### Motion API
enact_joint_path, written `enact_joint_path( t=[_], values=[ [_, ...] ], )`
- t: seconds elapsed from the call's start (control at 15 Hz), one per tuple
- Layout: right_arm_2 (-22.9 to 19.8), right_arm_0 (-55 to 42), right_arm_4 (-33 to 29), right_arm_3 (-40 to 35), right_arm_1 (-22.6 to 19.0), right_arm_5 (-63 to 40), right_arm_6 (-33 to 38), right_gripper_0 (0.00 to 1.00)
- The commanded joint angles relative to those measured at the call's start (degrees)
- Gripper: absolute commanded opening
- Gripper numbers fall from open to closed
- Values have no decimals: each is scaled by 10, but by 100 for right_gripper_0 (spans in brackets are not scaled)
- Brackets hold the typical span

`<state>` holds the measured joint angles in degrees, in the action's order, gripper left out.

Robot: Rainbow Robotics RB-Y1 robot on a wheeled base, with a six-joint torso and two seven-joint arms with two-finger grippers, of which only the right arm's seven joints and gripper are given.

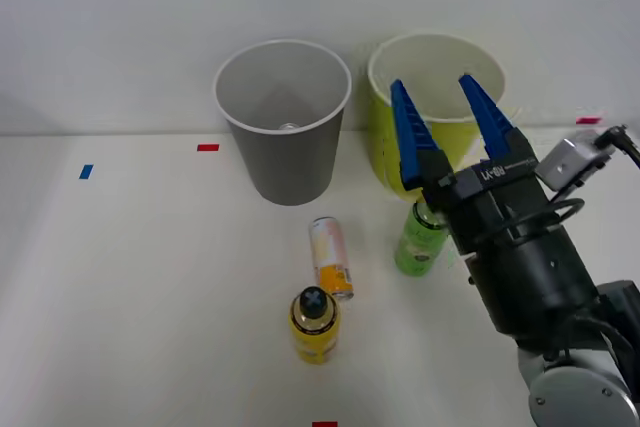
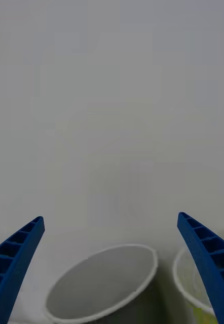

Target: Put cans in the gray bin, plastic bottles in the light green bin

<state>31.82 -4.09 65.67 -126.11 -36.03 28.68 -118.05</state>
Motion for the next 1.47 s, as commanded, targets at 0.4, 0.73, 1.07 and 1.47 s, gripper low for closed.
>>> enact_joint_path(
  t=[0.4, 0.73, 1.07, 1.47],
  values=[
    [-18, -210, -110, -5, -35, 118, -25, 89],
    [-76, -357, -252, -5, 112, 49, -40, 89],
    [-117, -404, -332, -5, 158, -10, -40, 89],
    [-156, -421, -521, 99, 197, 33, 98, 89]
  ],
)
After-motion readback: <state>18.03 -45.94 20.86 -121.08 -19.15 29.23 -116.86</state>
